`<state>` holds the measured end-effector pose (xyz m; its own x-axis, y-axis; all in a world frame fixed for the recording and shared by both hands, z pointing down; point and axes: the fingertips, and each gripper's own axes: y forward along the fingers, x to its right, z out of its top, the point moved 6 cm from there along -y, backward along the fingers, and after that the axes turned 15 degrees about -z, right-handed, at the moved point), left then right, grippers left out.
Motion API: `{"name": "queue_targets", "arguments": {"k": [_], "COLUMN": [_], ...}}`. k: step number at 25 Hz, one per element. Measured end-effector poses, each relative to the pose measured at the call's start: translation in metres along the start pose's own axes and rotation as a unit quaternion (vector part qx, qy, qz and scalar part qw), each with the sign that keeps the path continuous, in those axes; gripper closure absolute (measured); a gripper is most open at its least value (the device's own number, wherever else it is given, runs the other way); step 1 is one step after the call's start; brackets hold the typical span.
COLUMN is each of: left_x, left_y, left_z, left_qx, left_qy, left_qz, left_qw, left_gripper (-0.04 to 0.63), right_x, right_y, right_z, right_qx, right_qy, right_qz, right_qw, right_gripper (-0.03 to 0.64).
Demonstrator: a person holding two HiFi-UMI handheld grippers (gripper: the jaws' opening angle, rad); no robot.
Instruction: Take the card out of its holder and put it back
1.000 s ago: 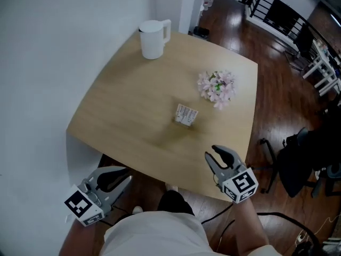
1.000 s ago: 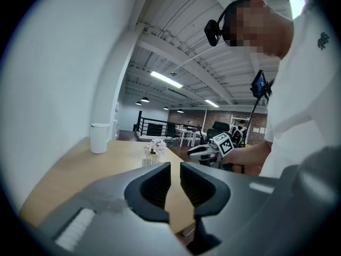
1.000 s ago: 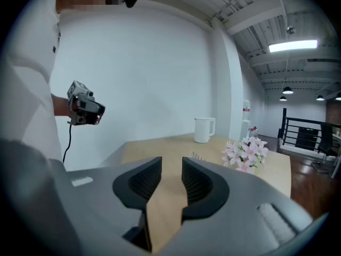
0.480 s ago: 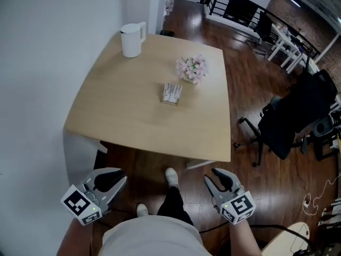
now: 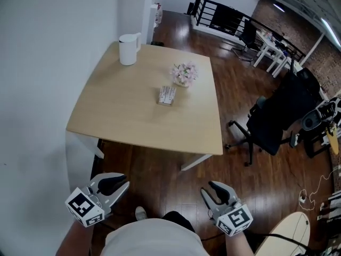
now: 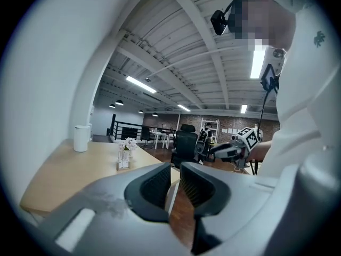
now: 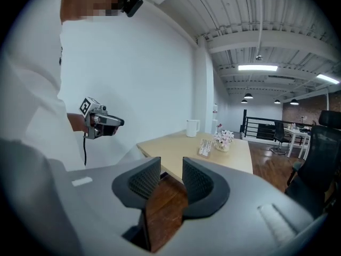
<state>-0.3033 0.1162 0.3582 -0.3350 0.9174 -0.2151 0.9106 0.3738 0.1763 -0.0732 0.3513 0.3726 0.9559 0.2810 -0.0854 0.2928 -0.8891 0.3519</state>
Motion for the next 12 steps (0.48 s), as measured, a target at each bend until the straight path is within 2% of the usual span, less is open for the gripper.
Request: {"name": "queue_targets", "arguments": {"k": [8,12], "left_x": [0.044,0.069], "left_y": [0.015,0.029], "left_z": [0.000,0.004], "left_qx": [0.007,0.001], "left_qy": [0.007,0.015], "left_qz": [0.009,0.001], "left_qw": [0.9999,0.9999], "left_gripper": [0.534,0.534], "right_x": [-0.004,0.000], "right_y": [-0.036,-0.066], "right_z": [-0.001,-0.010], "right_qx": [0.025,0.022], "right_qy": [-0.033,-0.025], "right_qz": [0.018,0.020], "right_qw": [0.999,0.999], "right_gripper": [0.485,0.486]}}
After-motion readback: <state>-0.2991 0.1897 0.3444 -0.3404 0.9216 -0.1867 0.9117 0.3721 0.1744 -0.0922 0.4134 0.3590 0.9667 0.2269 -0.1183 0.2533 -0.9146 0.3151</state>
